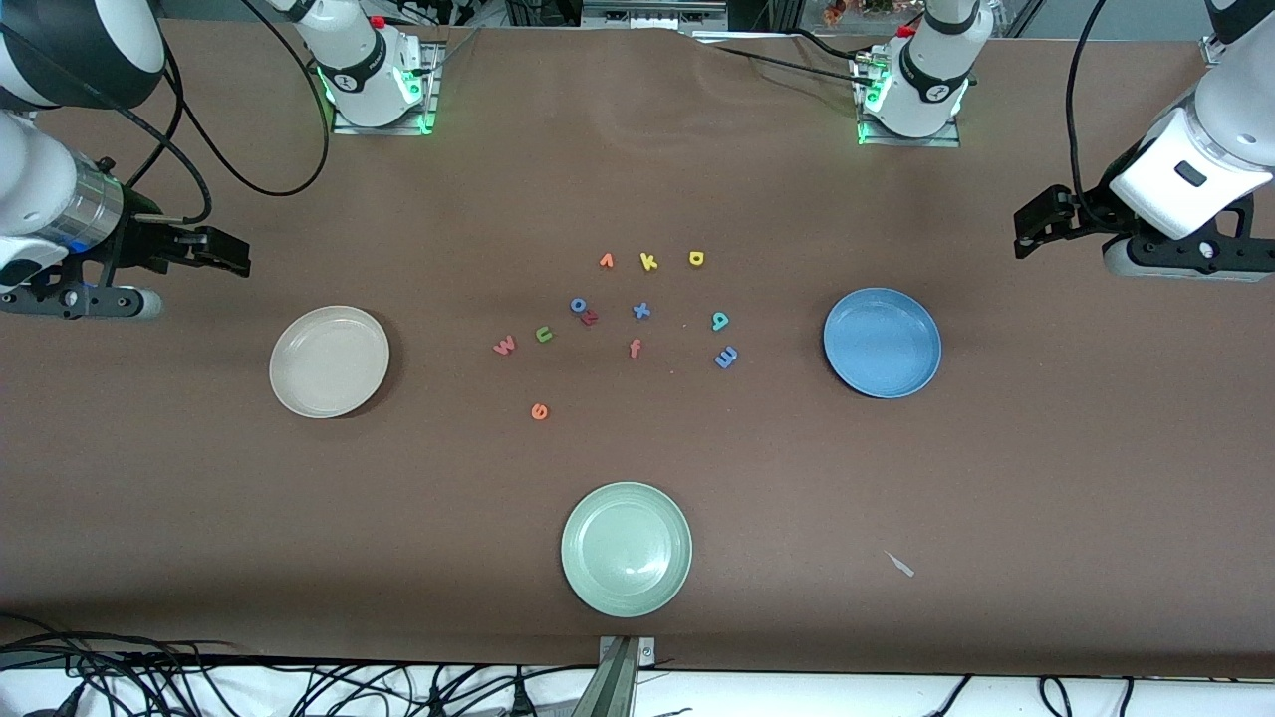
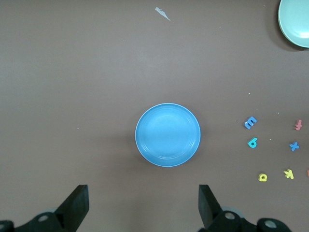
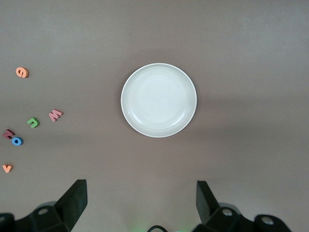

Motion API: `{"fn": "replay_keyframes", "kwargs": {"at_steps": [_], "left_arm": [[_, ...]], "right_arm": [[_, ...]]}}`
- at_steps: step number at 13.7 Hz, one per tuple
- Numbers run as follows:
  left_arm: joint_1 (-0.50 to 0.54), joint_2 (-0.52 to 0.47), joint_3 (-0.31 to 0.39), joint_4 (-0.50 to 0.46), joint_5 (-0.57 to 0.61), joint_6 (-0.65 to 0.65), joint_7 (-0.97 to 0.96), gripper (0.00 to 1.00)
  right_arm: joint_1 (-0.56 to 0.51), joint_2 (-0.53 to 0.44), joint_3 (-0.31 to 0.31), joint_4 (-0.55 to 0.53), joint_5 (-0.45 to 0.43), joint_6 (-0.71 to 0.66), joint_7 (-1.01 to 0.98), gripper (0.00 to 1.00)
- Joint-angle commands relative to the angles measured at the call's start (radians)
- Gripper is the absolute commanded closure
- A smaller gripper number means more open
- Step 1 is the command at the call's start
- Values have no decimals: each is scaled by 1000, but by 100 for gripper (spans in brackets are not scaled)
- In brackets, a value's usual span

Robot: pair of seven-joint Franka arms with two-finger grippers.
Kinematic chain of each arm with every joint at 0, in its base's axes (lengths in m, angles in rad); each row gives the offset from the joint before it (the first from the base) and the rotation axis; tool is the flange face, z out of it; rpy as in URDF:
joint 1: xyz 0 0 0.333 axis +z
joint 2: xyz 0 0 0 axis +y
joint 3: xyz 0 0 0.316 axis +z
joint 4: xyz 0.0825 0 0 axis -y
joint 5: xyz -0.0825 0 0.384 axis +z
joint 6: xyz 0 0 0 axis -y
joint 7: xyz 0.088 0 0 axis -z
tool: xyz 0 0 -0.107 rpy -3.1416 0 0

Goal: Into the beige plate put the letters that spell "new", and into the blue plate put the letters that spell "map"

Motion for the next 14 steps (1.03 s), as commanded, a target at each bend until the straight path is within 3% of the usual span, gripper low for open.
{"fn": "replay_keyframes", "kwargs": {"at_steps": [1, 14], "left_arm": [[-2, 12, -1, 31, 10, -24, 5, 0], [-3, 18, 0, 29, 10, -23, 2, 0]], "right_arm": [[-4, -9, 4, -2, 17, -8, 0, 0], [-4, -7, 4, -2, 17, 5, 6, 0]]}}
